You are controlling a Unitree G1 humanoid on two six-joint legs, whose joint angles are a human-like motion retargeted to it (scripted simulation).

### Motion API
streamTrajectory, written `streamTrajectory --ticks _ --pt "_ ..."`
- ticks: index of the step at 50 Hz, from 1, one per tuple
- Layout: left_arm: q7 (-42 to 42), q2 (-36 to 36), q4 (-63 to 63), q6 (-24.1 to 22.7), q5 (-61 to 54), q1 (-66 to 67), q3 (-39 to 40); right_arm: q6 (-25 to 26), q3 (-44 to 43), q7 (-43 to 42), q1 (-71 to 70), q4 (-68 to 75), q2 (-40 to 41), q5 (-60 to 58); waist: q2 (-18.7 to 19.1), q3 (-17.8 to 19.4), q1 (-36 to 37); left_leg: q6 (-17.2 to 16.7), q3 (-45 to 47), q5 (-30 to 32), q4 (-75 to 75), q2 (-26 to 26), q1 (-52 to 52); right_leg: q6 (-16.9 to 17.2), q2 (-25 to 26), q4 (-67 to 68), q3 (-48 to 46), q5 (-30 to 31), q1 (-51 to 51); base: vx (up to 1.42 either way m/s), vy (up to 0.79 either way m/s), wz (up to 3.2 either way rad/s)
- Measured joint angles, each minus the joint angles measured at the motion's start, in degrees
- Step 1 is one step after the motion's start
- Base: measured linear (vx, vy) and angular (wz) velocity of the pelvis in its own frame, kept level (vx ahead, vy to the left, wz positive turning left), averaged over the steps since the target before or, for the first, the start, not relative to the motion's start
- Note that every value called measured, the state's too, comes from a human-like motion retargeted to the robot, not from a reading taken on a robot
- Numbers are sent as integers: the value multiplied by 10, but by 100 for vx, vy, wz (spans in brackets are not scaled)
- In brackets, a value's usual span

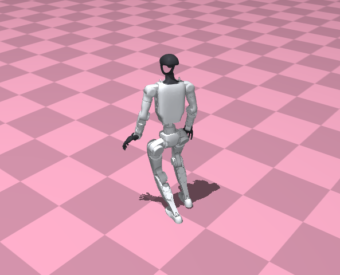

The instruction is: Sport exercise

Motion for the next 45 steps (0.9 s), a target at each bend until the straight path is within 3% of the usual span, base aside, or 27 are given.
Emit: streamTrajectory --ticks 7,15,20,25,27,29,31,35,37,40,45 --pt "25 -1 -11 -6 -32 -47 31 3 -32 -11 12 11 16 35 5 3 -22 -5 -27 1 -29 11 27 44 80 -164 -27 95 -78 30 5 22" --pt "44 -15 -43 -16 -19 -82 23 2 -71 -40 32 13 27 58 3 -2 -34 -36 -19 28 -39 25 61 84 143 -349 -85 209 -77 41 -1 16" --pt "33 -32 -49 -21 -7 -65 -3 1 -80 -59 50 18 26 74 22 -4 -43 -84 -51 74 40 29 79 47 166 -264 -96 214 -77 47 2 -2" --pt "14 -51 -35 -21 12 -39 -31 -2 -85 -69 51 22 9 87 57 17 -55 -213 -116 202 162 1 87 -8 208 -192 -76 154 -36 48 9 -22" --pt "10 -56 -30 -19 20 -29 -38 -5 -87 -70 49 20 0 89 63 25 -59 -227 -91 264 233 3 68 -21 212 -170 -64 122 -16 48 20 -9" --pt "9 -60 -24 -17 25 -17 -43 -7 -86 -73 50 18 -6 84 62 29 -61 -227 -66 288 300 24 36 -30 213 -146 -53 92 1 46 8 -8" --pt "10 -60 -18 -14 26 -5 -43 -10 -82 -76 49 15 -8 75 59 30 -58 -213 -50 270 364 69 -6 -37 221 -133 -46 66 19 45 -5 -24" --pt "10 -50 -6 -8 15 12 -19 -18 -77 -70 33 7 -13 53 53 31 -41 -117 -16 184 429 180 -105 -41 245 -152 -17 35 68 46 -4 -69" --pt "12 -44 -3 -8 7 24 -3 -21 -76 -65 24 0 -16 44 44 33 -28 -84 -9 146 413 205 -144 -40 252 -164 8 22 98 47 -5 -110" --pt "17 -33 -3 -10 -5 44 23 -25 -77 -55 12 -14 -20 34 25 37 -9 -58 0 107 342 208 -190 -37 255 -178 53 5 144 49 -4 -123" --pt "21 -11 -16 -15 -16 72 56 -23 -78 -46 -9 -31 -16 30 -16 37 14 -84 -19 120 137 134 -233 -26 241 -185 126 -13 197 51 -2 -126"
